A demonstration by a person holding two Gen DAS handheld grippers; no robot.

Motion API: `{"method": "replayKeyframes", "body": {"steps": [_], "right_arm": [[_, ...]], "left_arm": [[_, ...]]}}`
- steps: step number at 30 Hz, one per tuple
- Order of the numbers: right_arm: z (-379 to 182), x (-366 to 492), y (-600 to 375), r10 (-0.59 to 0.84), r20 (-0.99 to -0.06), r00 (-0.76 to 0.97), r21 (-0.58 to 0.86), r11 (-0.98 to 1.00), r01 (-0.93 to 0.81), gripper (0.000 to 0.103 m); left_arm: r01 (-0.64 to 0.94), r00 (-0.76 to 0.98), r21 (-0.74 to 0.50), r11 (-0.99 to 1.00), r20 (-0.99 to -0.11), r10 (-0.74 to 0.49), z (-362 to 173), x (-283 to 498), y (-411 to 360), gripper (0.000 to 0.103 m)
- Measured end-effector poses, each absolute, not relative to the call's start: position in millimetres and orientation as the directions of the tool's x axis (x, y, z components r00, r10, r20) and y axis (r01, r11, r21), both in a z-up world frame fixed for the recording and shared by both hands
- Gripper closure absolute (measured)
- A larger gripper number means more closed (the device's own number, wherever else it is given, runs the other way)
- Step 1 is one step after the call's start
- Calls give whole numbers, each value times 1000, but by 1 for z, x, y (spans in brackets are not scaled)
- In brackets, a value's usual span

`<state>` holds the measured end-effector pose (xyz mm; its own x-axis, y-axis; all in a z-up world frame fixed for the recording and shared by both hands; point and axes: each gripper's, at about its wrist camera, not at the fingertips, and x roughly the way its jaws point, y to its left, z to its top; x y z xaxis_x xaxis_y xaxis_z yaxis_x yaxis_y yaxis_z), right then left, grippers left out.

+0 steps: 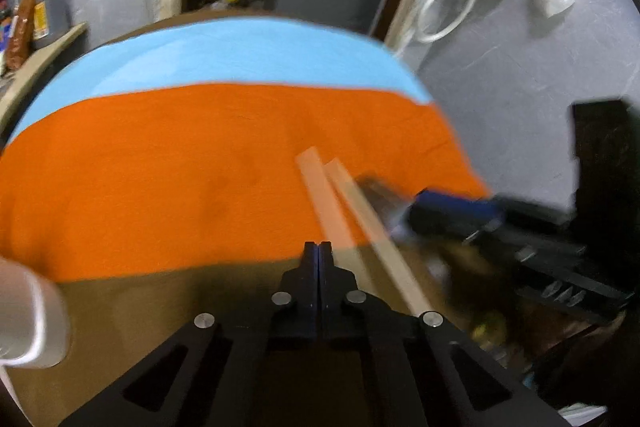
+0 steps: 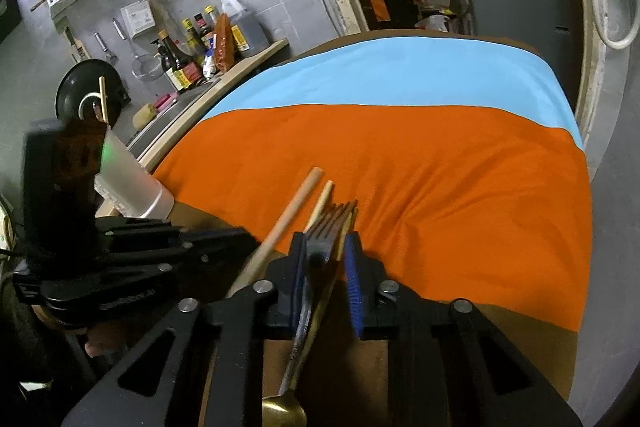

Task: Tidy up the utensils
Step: 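Grasp a steel fork with the right tool while the left tool grasps a chopstick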

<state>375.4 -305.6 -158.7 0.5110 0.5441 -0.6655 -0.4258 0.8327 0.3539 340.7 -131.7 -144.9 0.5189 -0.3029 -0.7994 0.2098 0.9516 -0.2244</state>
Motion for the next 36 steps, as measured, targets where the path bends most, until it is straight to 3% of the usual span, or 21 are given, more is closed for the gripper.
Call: {"method": "replayKeyframes", "body": {"steps": [9,15,25,27,31,36], "right_arm": [[-164,384,-303,580,-682,446,410,808,-423,92],[-166,381,-297,588,-683,434,420,802,-425,98],[-164,376,-309,579,-676,456,444,814,-375,98],[-166,376,-309,577,-678,455,450,815,-365,98],[-166,376,-310,576,-676,459,456,817,-354,98],[-169,377,-314,575,-675,462,463,818,-343,98]], "left_arm": [[212,554,-386,898,-709,-436,-132,332,-110,102],[241,517,-406,882,-715,-471,-135,336,-117,102],[240,446,-390,889,-769,-458,-143,354,-131,100],[237,433,-386,891,-779,-453,-144,359,-132,98],[244,401,-374,895,-801,-444,-143,367,-135,83],[252,384,-345,904,-822,-421,-143,369,-141,82]]}}
